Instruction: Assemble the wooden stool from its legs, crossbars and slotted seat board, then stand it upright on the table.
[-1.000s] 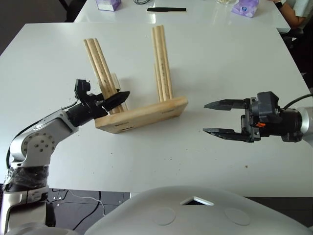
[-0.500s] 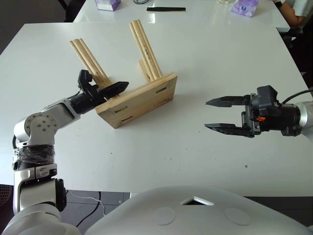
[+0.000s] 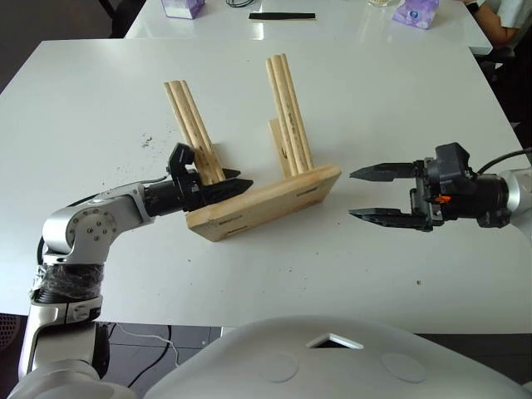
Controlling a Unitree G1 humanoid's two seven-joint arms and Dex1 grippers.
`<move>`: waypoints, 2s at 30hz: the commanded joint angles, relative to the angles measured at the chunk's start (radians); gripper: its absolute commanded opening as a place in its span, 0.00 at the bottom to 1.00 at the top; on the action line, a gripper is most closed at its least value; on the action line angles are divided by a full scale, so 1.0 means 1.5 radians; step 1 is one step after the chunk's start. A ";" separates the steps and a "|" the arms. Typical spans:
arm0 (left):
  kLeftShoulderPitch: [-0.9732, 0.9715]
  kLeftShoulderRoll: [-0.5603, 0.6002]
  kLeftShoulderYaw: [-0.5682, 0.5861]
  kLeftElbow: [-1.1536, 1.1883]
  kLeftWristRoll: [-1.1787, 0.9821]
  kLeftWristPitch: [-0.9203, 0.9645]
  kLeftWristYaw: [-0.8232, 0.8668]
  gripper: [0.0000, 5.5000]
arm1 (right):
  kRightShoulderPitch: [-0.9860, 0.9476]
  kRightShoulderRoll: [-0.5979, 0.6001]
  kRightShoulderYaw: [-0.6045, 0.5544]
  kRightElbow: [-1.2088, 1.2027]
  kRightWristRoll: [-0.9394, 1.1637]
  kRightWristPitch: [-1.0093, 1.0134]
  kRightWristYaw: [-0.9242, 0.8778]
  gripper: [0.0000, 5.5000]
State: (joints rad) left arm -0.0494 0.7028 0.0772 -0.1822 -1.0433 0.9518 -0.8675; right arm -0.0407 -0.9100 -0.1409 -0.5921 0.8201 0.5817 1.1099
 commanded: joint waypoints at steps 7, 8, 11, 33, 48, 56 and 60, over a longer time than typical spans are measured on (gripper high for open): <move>0.040 0.024 0.001 -0.045 -0.013 0.033 -0.080 0.82 | -0.012 -0.010 -0.023 0.049 -0.013 -0.013 0.026 0.52; 0.033 0.021 0.006 -0.042 -0.010 0.025 -0.085 0.82 | -0.011 -0.009 -0.022 0.053 -0.016 -0.014 0.027 0.52; 0.012 0.010 0.022 -0.034 -0.012 0.013 -0.090 0.89 | -0.006 -0.007 -0.019 0.060 -0.024 -0.019 0.028 0.52; 0.032 0.045 0.053 0.085 0.047 0.029 -0.108 0.98 | 0.038 0.008 0.000 0.054 -0.061 -0.031 0.018 0.52; 0.071 0.053 0.178 0.074 0.019 -0.013 -0.171 0.98 | 0.046 0.013 -0.023 0.086 -0.047 -0.021 0.014 0.52; 0.201 0.117 0.252 0.149 0.161 -0.194 -0.283 0.98 | 0.076 0.000 -0.023 0.142 -0.113 -0.047 0.007 0.52; 0.311 0.137 0.213 0.195 0.327 -0.408 -0.338 0.98 | 0.136 -0.021 0.028 0.165 -0.215 -0.120 0.029 0.52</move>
State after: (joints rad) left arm 0.3600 0.8918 0.4332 0.0833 -0.6758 0.4984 -1.3563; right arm 0.1096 -0.9163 -0.1433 -0.3674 0.5745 0.4597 1.1363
